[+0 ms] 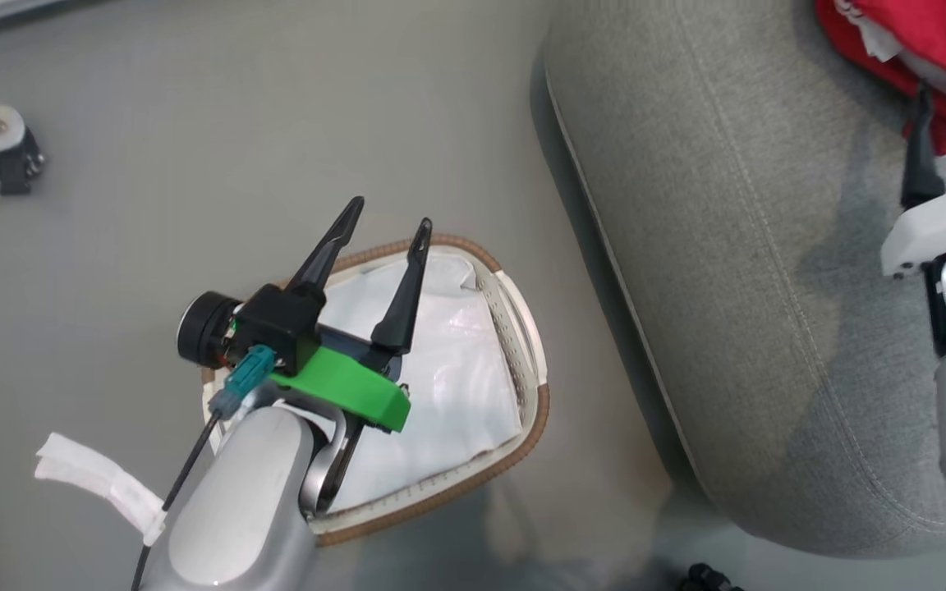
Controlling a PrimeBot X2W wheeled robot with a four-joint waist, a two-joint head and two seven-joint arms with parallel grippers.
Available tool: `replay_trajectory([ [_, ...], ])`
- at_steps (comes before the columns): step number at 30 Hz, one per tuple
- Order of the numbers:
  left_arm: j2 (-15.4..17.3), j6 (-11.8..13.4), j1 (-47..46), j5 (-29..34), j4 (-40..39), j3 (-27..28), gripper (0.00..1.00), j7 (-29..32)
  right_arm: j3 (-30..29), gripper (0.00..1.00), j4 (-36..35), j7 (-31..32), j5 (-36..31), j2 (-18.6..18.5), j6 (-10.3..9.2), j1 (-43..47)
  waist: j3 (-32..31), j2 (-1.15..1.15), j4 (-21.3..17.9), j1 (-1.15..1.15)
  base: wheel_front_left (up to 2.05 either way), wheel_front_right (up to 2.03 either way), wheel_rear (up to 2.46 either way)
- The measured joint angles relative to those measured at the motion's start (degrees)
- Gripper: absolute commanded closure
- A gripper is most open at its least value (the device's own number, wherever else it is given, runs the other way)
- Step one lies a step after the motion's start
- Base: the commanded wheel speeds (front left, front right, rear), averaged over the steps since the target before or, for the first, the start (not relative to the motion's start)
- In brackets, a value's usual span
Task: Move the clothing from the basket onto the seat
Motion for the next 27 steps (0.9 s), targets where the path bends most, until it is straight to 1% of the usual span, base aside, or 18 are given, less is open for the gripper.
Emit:
replay_trajectory([
  [9,-1.2,0.0,6.1,-1.1,0.0,6.1,0.00,0.0,4.2,0.00,-1.5,0.0,0.3,0.2,0.00,3.3,-8.0,0.00,1.5,0.00,0.00,0.00,0.00],
  [16,-2.2,0.0,11.7,-1.1,-0.2,13.6,0.00,0.0,9.2,0.00,-2.5,0.0,1.2,2.5,0.00,5.9,-14.5,0.00,4.2,0.00,0.00,0.00,0.00],
  [20,-2.7,0.4,15.5,-1.1,-1.0,18.2,0.00,0.0,13.0,0.00,-3.4,0.0,3.1,5.4,0.00,8.8,-17.3,0.00,6.3,0.00,0.00,0.00,0.00],
  [24,-2.9,0.4,19.3,-0.4,-1.3,20.9,0.00,0.0,15.9,0.00,-5.2,0.0,5.1,6.9,0.00,13.1,-19.4,0.00,8.6,-0.01,0.00,0.00,0.00],
  [27,-3.1,0.4,21.6,-0.3,-1.6,22.4,0.00,0.0,17.2,0.00,-6.4,0.0,6.6,7.3,0.00,16.4,-21.0,0.00,10.0,-0.01,0.00,0.00,0.00],
])
